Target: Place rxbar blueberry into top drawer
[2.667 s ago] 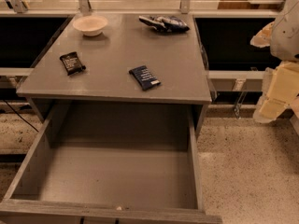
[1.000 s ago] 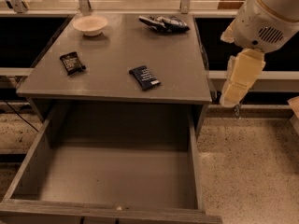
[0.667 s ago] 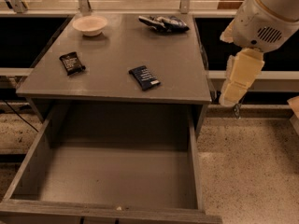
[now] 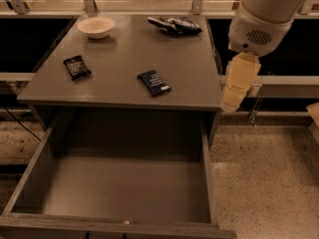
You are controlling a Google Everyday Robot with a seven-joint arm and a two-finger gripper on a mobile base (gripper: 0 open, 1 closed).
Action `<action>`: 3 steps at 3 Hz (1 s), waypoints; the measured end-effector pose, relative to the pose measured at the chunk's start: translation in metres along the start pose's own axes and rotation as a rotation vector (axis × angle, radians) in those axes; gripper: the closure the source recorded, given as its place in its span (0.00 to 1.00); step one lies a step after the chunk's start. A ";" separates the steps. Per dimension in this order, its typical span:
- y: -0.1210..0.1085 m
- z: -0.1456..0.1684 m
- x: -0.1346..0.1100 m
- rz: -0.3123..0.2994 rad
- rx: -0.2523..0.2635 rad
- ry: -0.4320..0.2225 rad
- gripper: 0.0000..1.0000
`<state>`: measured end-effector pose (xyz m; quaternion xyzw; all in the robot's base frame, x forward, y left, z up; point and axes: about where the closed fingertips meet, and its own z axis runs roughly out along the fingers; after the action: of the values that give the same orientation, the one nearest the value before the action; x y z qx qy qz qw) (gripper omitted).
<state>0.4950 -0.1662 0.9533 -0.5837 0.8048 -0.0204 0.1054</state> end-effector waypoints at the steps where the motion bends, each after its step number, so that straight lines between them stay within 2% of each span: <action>1: -0.013 0.020 -0.010 0.052 -0.016 0.099 0.00; 2: -0.013 0.020 -0.010 0.051 -0.016 0.099 0.00; 3: -0.020 0.022 -0.024 0.026 -0.036 0.043 0.00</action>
Offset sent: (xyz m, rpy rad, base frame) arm 0.0117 0.0044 -0.0253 -0.1353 0.1475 -0.0884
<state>0.5247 -0.1477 0.9385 -0.5743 0.8148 -0.0169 0.0777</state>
